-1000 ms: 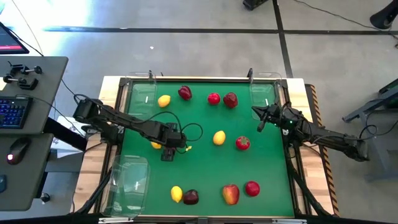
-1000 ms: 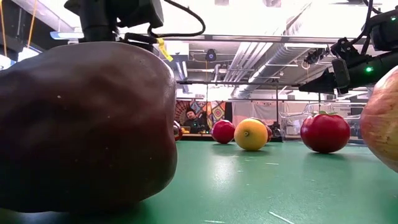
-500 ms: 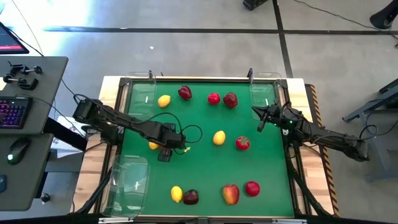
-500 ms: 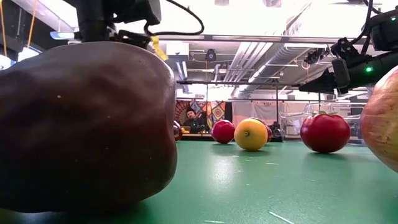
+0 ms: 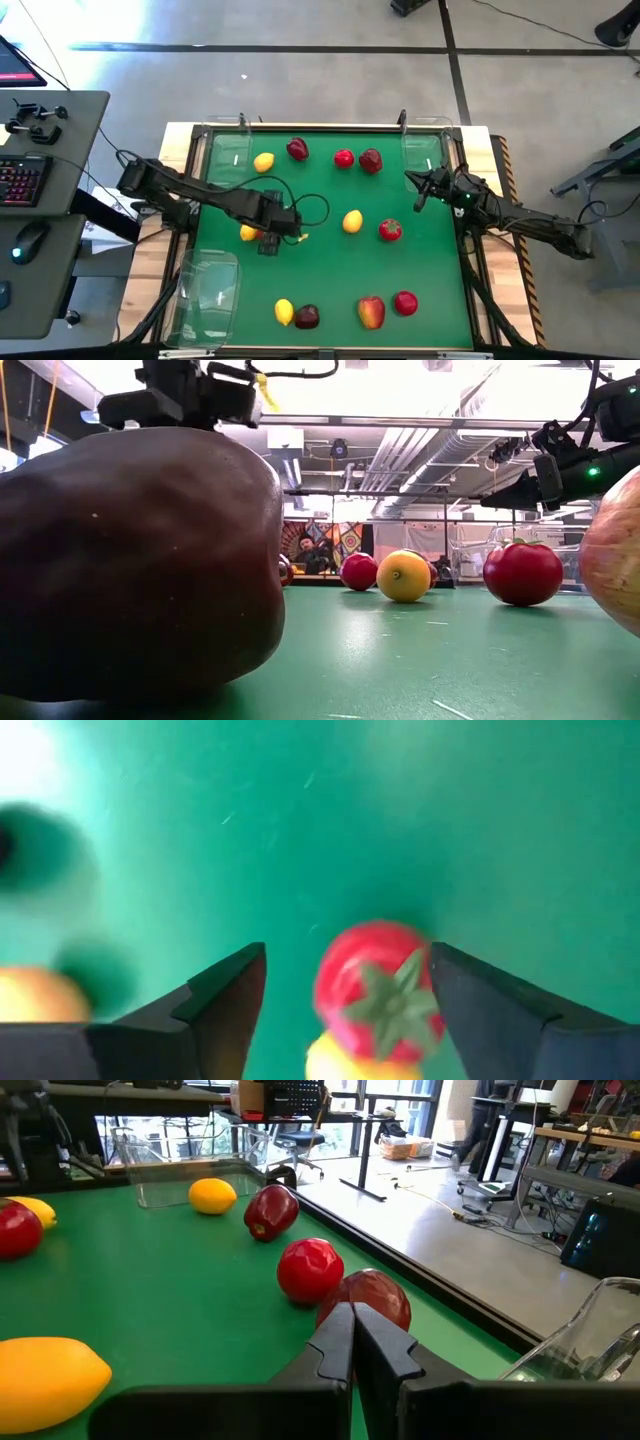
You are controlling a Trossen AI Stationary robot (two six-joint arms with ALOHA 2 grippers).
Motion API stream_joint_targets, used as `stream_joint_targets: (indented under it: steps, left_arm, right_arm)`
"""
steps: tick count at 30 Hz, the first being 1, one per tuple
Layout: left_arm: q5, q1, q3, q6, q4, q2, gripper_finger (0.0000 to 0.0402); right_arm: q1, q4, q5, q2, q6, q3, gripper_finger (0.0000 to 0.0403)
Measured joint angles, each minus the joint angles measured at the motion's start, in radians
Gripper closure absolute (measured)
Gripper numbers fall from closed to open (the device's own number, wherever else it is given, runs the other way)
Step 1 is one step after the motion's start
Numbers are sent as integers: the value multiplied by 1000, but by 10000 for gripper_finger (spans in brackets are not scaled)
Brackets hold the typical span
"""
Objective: Sort produce into baskets
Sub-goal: Put the tomato into the top left bin
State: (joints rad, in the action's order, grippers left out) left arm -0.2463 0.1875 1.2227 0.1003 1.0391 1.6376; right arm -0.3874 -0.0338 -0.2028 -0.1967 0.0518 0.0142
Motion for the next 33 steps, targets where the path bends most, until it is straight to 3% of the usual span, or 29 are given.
stream_joint_targets:
  steps: [4,11,13,20,25,33]
  left_arm:
    - [-31,0,-2,-6,108,1,207]
    - [-61,3,-2,1,112,0,368]
    - [-69,6,-2,1,112,0,392]
    - [-39,7,-2,1,116,0,338]
    - [25,10,-2,2,111,0,276]
    - [17,39,-2,27,84,0,173]
  right_arm:
    - [0,0,0,0,0,0,402]
    - [0,0,0,0,0,0,402]
    - [0,0,0,0,0,0,402]
    - [0,0,0,0,0,0,402]
    - [0,0,0,0,0,0,402]
    - [0,0,0,0,0,0,402]
